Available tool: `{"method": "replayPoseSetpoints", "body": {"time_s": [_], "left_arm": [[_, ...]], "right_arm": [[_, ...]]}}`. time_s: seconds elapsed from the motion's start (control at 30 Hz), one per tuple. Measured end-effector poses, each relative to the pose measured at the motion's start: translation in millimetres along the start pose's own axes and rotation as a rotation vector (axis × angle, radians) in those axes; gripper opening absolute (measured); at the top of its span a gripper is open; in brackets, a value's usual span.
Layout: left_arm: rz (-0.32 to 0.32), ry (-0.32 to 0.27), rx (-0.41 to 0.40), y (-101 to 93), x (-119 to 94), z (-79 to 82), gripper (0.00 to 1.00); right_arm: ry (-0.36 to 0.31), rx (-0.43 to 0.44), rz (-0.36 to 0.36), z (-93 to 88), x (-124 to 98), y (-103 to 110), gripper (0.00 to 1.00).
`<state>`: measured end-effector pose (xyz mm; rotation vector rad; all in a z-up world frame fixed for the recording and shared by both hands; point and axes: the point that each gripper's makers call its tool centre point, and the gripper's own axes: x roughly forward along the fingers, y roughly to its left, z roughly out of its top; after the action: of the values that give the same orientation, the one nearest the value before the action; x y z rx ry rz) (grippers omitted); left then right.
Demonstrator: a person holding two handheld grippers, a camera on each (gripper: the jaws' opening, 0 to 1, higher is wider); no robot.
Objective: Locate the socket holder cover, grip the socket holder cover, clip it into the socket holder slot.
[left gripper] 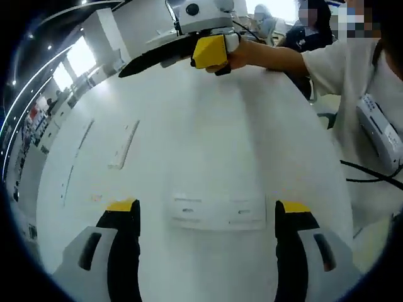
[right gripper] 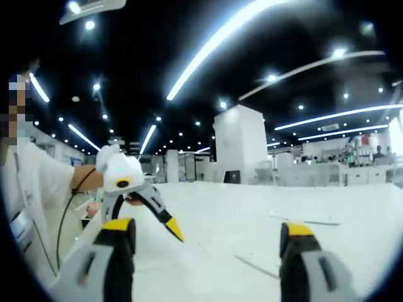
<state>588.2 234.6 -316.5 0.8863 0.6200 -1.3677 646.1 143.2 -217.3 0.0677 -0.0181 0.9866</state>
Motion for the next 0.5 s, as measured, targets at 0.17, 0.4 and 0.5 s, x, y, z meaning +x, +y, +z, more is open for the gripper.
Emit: {"method": "replayPoseSetpoints", "body": {"time_s": [0.17,0.4,0.5], "left_arm": [[-0.024,0.049,-0.011,0.0,1.8,-0.5,0.78],[-0.074,0.103,-0.021,-3.8,6.4,-2.2,0.77],[-0.091,0.136,-0.017,-5.4,7.9,-3.8,0.77]], "right_arm": [[0.032,-0.023,0.019,-8.4,4.7,8.6,0.95],[0.046,-0.037,0.025,-12.6,5.0,10.2,0.94],[0.043,-0.033,0.024,-11.6,4.5,9.3,0.94]]}}
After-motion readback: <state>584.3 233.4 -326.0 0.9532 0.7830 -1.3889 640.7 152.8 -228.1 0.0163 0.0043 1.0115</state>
